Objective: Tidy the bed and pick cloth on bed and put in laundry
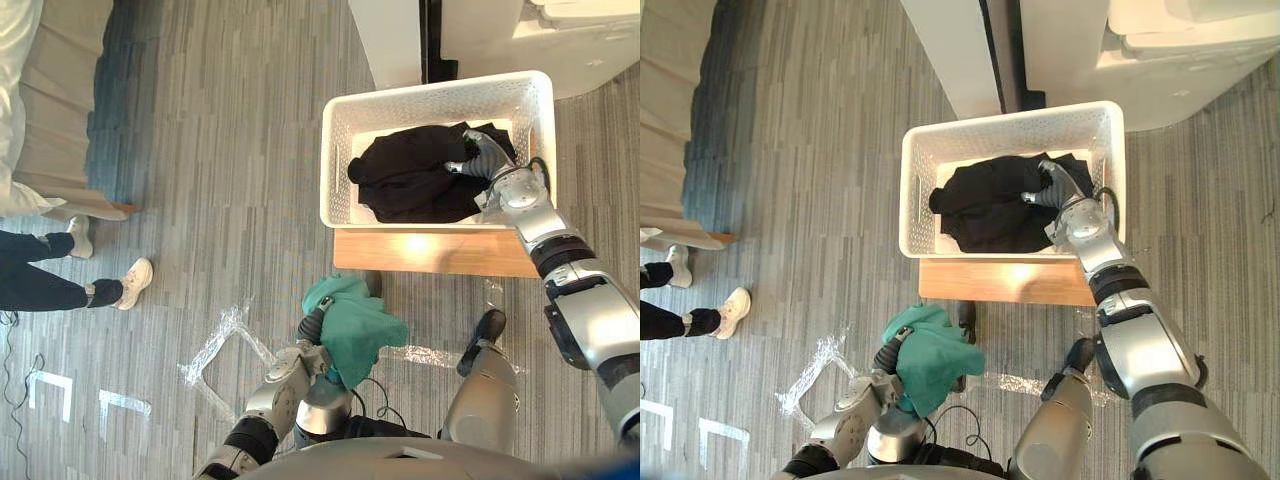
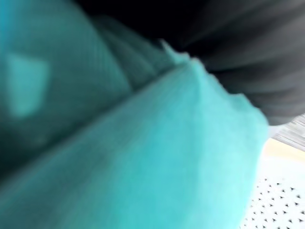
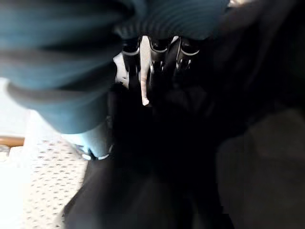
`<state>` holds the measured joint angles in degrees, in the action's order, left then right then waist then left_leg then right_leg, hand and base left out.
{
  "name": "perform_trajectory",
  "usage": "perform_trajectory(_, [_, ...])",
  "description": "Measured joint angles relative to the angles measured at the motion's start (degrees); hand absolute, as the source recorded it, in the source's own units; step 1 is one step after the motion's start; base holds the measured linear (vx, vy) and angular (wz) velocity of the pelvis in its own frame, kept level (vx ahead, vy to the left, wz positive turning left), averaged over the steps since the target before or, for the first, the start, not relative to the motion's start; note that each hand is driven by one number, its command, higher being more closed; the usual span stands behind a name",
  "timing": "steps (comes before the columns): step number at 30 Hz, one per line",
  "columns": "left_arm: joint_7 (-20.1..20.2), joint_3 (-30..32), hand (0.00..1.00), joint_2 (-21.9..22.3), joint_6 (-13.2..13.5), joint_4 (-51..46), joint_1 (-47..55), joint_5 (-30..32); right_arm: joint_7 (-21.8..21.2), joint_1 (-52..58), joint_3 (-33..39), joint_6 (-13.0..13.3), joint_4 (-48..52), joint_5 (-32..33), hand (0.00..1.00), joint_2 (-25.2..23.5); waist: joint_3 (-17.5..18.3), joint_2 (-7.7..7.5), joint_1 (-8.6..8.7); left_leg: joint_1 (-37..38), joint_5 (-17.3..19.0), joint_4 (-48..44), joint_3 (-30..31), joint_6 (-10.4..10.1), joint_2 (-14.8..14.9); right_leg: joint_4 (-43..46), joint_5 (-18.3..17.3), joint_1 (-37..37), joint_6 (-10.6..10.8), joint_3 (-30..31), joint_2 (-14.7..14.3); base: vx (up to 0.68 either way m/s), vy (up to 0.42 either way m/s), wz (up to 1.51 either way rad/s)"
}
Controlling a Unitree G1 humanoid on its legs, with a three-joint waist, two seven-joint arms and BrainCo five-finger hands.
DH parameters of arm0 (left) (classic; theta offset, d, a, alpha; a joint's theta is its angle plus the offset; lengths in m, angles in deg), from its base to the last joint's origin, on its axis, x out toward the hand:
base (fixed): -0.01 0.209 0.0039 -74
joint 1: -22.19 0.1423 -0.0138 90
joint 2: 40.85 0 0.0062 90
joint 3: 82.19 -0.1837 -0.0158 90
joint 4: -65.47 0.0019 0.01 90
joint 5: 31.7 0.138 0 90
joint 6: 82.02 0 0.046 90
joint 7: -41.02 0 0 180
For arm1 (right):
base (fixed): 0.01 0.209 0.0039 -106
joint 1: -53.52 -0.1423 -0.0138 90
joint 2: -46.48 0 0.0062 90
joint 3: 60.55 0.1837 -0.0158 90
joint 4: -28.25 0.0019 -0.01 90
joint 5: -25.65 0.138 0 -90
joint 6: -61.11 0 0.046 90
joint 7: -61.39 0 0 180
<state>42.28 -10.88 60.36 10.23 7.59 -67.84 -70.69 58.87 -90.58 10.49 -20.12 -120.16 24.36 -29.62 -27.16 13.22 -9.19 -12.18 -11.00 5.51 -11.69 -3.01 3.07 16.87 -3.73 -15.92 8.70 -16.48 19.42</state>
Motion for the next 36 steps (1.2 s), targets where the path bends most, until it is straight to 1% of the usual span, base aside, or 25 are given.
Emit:
perform_trajectory(3, [0.0,2.3,1.0,-0.2,-0.1,-2.1,1.4,0.2,-0.1,-0.3,-0.2,3.0,0.4,0.0,0.0,0.0,-0.2,-0.39,0.53,1.9,0.0,0.0,-0.1,0.0,0.4,-0.7,0.1,2.2,0.1,0.0,-0.5,0.0,-0.012,-0.02])
perform_trajectory(5, [-0.4,3.5,1.0,-0.5,-0.4,-2.7,1.7,0.3,-0.1,-0.3,-0.2,4.3,1.4,0.1,0.0,-0.1,-0.5,-0.92,0.78,2.8,0.0,0.0,-0.3,-0.1,1.0,-1.4,0.2,3.1,0.0,0.0,-1.3,0.0,-0.052,-0.1])
perform_trajectory(8, [-1.9,5.9,1.0,-0.7,-0.9,-2.7,2.4,0.3,0.0,-0.1,0.0,5.5,4.6,1.0,0.0,-0.7,-1.2,-2.62,1.82,4.1,0.1,0.1,-0.7,-0.6,2.6,-3.8,1.1,5.1,-0.5,0.0,-3.2,0.01,-0.061,-0.15])
perform_trajectory(9, [-2.4,7.0,1.0,-0.9,-1.1,-2.7,3.2,0.4,0.0,0.1,0.5,5.9,6.1,1.2,0.0,-1.5,-1.1,-3.79,2.25,4.5,0.2,0.1,-1.0,-0.9,3.2,-4.6,1.6,5.7,-0.8,0.1,-3.9,0.03,-0.059,-0.21])
perform_trajectory(11, [-3.2,7.9,1.0,-1.2,-2.0,-1.5,3.7,0.3,0.5,1.1,0.9,6.4,8.1,1.7,0.0,-2.2,-1.0,-5.25,2.44,6.1,0.5,0.1,-1.9,-1.4,4.0,-5.8,2.0,7.2,-0.9,0.6,-4.8,0.04,-0.058,-0.21])
perform_trajectory(13, [-4.2,9.2,1.0,-1.2,-2.1,1.2,4.0,0.2,0.7,3.7,2.9,6.5,11.1,1.7,0.0,-3.3,0.0,-6.74,2.6,7.9,1.0,0.1,-2.1,-2.0,4.7,-7.0,2.0,9.4,-1.0,0.6,-5.5,0.06,-0.049,-0.12])
perform_trajectory(14, [-4.4,11.2,1.0,-1.2,-2.0,3.0,4.3,0.1,1.2,5.6,4.1,6.6,13.4,1.7,0.0,-4.3,1.0,-7.93,2.87,8.5,1.3,0.1,-2.2,-2.4,5.2,-7.7,2.0,10.3,-1.0,0.6,-6.0,0.05,-0.033,-0.06])
perform_trajectory(15, [-4.4,11.7,1.0,-1.2,-2.0,3.4,4.3,0.0,1.2,5.9,4.4,6.7,13.9,1.7,0.0,-4.5,1.1,-8.14,3.01,8.7,1.3,0.1,-2.2,-2.4,5.3,-8.0,2.0,10.6,-1.1,0.6,-6.2,0.05,-0.038,-0.07])
perform_trajectory(17, [-6.7,15.7,1.0,-1.2,-1.7,6.7,4.4,-0.2,2.7,9.0,6.1,6.5,15.9,1.3,0.0,-5.2,3.3,-9.83,3.46,9.4,1.7,0.1,-2.5,-2.9,5.9,-9.5,2.2,11.8,-1.2,0.5,-7.0,0.05,-0.04,-0.06])
perform_trajectory(18, [-7.1,17.2,1.0,-1.2,-1.4,7.6,4.4,-0.3,2.9,9.9,7.0,6.5,16.5,1.0,0.0,-5.2,3.9,-10.12,3.48,9.5,1.7,0.1,-2.6,-3.0,6.1,-10.2,2.4,12.1,-1.3,0.5,-7.2,0.06,-0.029,-0.1])
perform_trajectory(19, [-8.5,20.3,1.0,-1.3,-1.2,8.1,4.8,-0.3,3.2,11.1,8.6,6.2,17.2,0.9,0.0,-5.1,5.0,-10.79,3.54,9.9,1.9,0.1,-3.0,-3.2,6.4,-11.3,2.9,12.8,-1.5,0.7,-7.6,0.08,-0.027,-0.12])
perform_trajectory(20, [-10.6,24.4,1.0,-1.5,0.0,8.1,5.3,-0.3,3.9,12.8,10.8,5.1,18.1,0.2,0.0,-4.7,6.3,-11.15,3.77,10.5,2.1,0.1,-3.1,-3.4,6.5,-12.5,3.4,13.8,-1.3,0.8,-7.9,0.06,-0.021,-0.11])
perform_trajectory(21, [-11.0,25.3,1.0,-1.5,0.3,8.1,5.4,-0.3,4.0,13.2,11.3,4.8,18.4,0.1,0.0,-4.4,6.6,-11.18,3.8,10.6,2.1,0.1,-3.1,-3.5,6.5,-12.8,3.5,14.0,-1.3,0.7,-7.9,0.07,-0.017,-0.05])
perform_trajectory(22, [-12.7,29.1,1.0,-1.9,1.5,8.0,5.4,-0.3,4.3,14.8,12.5,3.9,18.7,0.0,0.0,-3.1,7.3,-11.17,4.05,11.4,2.3,0.1,-3.2,-3.7,6.4,-13.5,3.6,15.1,-1.2,0.7,-7.9,0.04,-0.004,0.02])
perform_trajectory(23, [-14.3,32.8,1.0,-3.2,2.9,8.0,5.5,-0.3,4.5,16.9,13.6,2.9,18.7,0.1,0.0,-1.5,8.7,-11.14,4.42,11.5,2.5,0.1,-3.1,-3.8,6.2,-14.5,3.9,15.7,-1.1,0.5,-8.0,0.04,-0.004,0.02])
perform_trajectory(24, [-14.9,35.1,1.0,-4.2,3.5,7.9,5.5,-0.3,4.5,18.0,14.4,2.5,18.6,0.2,0.0,-1.0,9.3,-11.2,4.72,11.5,2.5,0.1,-3.1,-3.8,6.2,-15.0,4.1,16.0,-1.1,0.4,-8.1,0.03,0.005,0.01])
perform_trajectory(25, [-16.1,40.5,1.0,-8.0,4.7,7.8,5.3,-0.4,4.8,21.2,15.5,1.7,18.5,1.1,0.0,0.7,10.6,-11.27,5.28,11.6,2.7,0.1,-3.1,-3.9,6.1,-16.4,4.8,16.7,-1.2,0.2,-8.4,0.0,0.0,0.0])
perform_trajectory(26, [-16.7,42.5,1.0,-9.9,5.2,7.8,5.2,-0.5,4.9,22.4,16.5,1.5,18.1,1.7,0.0,1.0,11.1,-11.34,5.42,11.7,2.7,0.1,-3.2,-3.9,6.2,-16.9,5.0,17.0,-1.2,0.2,-8.5,0.04,-0.005,-0.03])
perform_trajectory(28, [-17.7,49.9,1.0,-16.4,6.6,7.6,3.5,-2.3,5.0,26.5,20.4,0.5,15.2,4.2,0.0,2.6,12.0,-11.31,5.84,12.4,3.1,0.1,-3.2,-4.0,6.2,-18.9,5.7,18.5,-1.2,0.1,-9.0,0.0,0.0,0.0])
perform_trajectory(29, [-17.8,51.9,1.0,-18.3,7.6,7.6,3.0,-2.6,5.0,27.7,21.9,0.2,14.0,5.0,0.0,2.7,12.5,-11.31,5.86,12.5,3.4,0.1,-3.3,-4.2,6.2,-19.7,5.8,18.6,-1.1,0.1,-9.2,-0.02,-0.026,-0.08])
perform_trajectory(30, [-17.8,55.4,1.0,-23.0,10.0,7.5,1.8,-2.7,4.9,30.6,24.9,-0.4,12.0,6.7,0.0,2.8,14.0,-11.51,6.13,12.5,4.2,0.1,-3.5,-4.6,6.2,-21.6,6.3,19.2,-1.3,0.2,-9.4,-0.01,-0.022,-0.07])
perform_trajectory(31, [-17.8,56.4,1.0,-24.7,10.9,7.5,1.3,-2.6,4.9,32.0,25.9,-0.6,11.4,6.9,0.0,2.8,14.5,-11.53,6.34,12.5,4.3,0.1,-3.5,-4.6,6.1,-22.3,6.6,19.6,-1.3,0.1,-9.5,0.01,-0.014,-0.08])
perform_trajectory(33, [-19.3,57.7,1.0,-29.0,14.1,6.1,-0.8,-0.2,4.8,36.0,27.6,-1.5,9.3,6.9,0.0,2.6,15.5,-11.24,6.82,13.5,4.6,0.1,-3.6,-4.7,6.1,-22.6,6.7,20.4,-1.4,0.3,-9.5,0.01,0.001,-0.03])
perform_trajectory(34, [-20.2,57.6,1.0,-30.6,15.8,4.2,-2.5,0.3,4.8,38.4,28.0,-2.0,8.5,7.6,0.0,2.1,16.5,-11.18,6.99,13.5,4.7,0.1,-3.7,-4.7,6.1,-22.6,6.7,20.4,-1.4,0.5,-9.6,0.02,0.001,-0.06])
perform_trajectory(36, [-21.5,57.6,1.0,-33.1,17.9,1.0,-5.5,0.6,4.8,40.7,29.5,-2.9,7.6,9.8,0.0,-0.1,17.4,-11.18,7.79,13.9,4.8,0.1,-4.0,-4.7,6.3,-22.6,6.8,20.4,-1.6,0.9,-9.7,0.02,-0.005,-0.12])
